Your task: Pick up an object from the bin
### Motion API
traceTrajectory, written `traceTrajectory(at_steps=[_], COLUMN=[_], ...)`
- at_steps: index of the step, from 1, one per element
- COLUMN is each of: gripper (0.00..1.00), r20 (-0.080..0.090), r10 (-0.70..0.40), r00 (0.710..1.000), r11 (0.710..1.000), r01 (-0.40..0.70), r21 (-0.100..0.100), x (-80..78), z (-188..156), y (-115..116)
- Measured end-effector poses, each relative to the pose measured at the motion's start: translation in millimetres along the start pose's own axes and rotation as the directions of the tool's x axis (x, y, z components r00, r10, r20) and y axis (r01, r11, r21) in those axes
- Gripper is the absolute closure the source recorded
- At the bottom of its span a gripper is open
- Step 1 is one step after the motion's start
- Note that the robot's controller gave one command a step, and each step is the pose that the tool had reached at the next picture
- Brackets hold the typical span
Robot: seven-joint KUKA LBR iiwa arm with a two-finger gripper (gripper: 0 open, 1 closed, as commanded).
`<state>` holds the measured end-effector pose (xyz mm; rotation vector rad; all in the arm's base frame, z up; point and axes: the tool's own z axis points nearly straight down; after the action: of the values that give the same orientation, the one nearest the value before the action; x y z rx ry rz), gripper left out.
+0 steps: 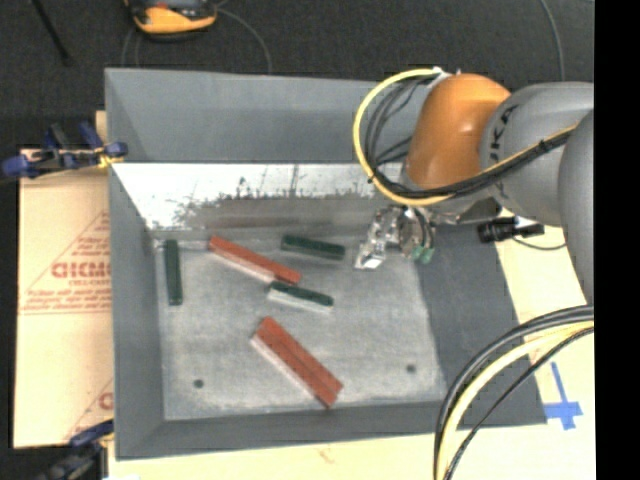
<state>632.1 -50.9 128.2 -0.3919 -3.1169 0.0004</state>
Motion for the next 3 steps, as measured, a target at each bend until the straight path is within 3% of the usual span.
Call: traceTrajectory(at_steps=[1, 2, 3], gripper=[1.0, 1.0, 0.0], r20=[0.002, 0.002, -0.003], r10=[0.003, 0.027, -0.034], r00=[1.0, 1.0, 0.999], r11=[1.0, 1.0, 0.999], r01=[-0.003, -0.027, 0.034], r21=[-0.001, 0.0, 0.001], x=[-9.2, 2.1, 43.7], z=[-61, -128, -16], y=[-1, 22, 54])
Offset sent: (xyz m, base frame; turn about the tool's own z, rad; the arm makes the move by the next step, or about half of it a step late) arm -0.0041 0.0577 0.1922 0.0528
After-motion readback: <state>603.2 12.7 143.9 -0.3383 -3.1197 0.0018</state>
